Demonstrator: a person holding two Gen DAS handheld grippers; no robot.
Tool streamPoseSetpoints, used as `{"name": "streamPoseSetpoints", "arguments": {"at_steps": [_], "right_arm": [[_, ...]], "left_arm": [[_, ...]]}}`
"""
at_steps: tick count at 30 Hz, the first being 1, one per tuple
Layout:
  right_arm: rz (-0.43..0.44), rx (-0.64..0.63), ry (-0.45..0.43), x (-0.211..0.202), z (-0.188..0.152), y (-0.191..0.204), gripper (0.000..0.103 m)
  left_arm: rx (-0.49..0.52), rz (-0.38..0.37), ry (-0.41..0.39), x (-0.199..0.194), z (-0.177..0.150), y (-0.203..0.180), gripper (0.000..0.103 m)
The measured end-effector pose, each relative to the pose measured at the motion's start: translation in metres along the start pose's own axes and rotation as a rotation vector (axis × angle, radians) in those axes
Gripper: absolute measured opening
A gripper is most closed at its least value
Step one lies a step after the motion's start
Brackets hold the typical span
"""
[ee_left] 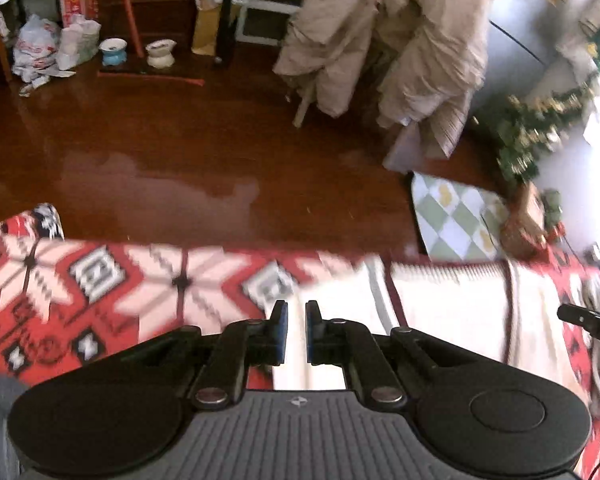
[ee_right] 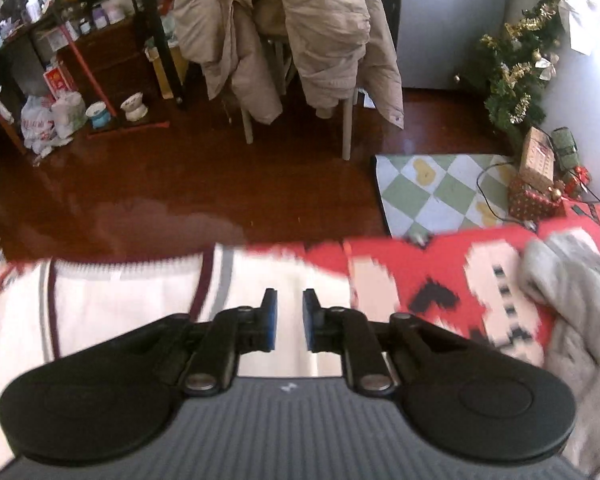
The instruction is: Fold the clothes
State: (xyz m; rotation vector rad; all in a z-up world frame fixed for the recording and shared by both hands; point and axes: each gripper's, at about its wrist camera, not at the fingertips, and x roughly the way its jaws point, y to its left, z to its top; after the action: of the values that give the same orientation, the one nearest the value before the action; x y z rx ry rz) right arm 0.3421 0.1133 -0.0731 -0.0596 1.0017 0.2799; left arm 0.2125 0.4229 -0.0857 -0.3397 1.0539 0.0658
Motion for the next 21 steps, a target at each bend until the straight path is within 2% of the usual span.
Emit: {"name": "streamPoseSetpoints", "arguments": {"at_steps": [3,5,9,12,16,19,21], "right_arm": [[-0.011,-0.013,0.035,-0.024,-0.030,-0.005,0.016],[-0.021,-0.001,0.070,-0.039,-0.057,-0.009,0.016],[-0.050,0.048,0.144,-0.055,-0.102,-0.017,0.016],[-0.081,0.068,0.156,-0.059,-0.125,-0.025,0.016],[-0.117,0.061,0.138,-0.070,-0.141,-0.040,0.016],[-0.084,0.073,0.133,-0.075,-0.147,-0.059,0.015],[-0.081,0.022,0.145,-0.078,-0.147,-0.061,0.014]], "left_arm": [[0.022,-0.051,0.059,-0.015,-0.029,-0.010,0.007],[0.055,-0.058,0.107,-0.019,-0.054,-0.017,0.007],[0.109,-0.012,0.176,-0.023,-0.098,-0.020,0.007],[0.127,0.016,0.169,-0.033,-0.117,-0.009,0.005],[0.090,0.058,0.184,-0.047,-0.128,0.007,0.005],[0.050,0.099,0.184,-0.057,-0.136,0.013,0.004],[0.032,0.138,0.165,-0.063,-0.137,0.009,0.004]]}}
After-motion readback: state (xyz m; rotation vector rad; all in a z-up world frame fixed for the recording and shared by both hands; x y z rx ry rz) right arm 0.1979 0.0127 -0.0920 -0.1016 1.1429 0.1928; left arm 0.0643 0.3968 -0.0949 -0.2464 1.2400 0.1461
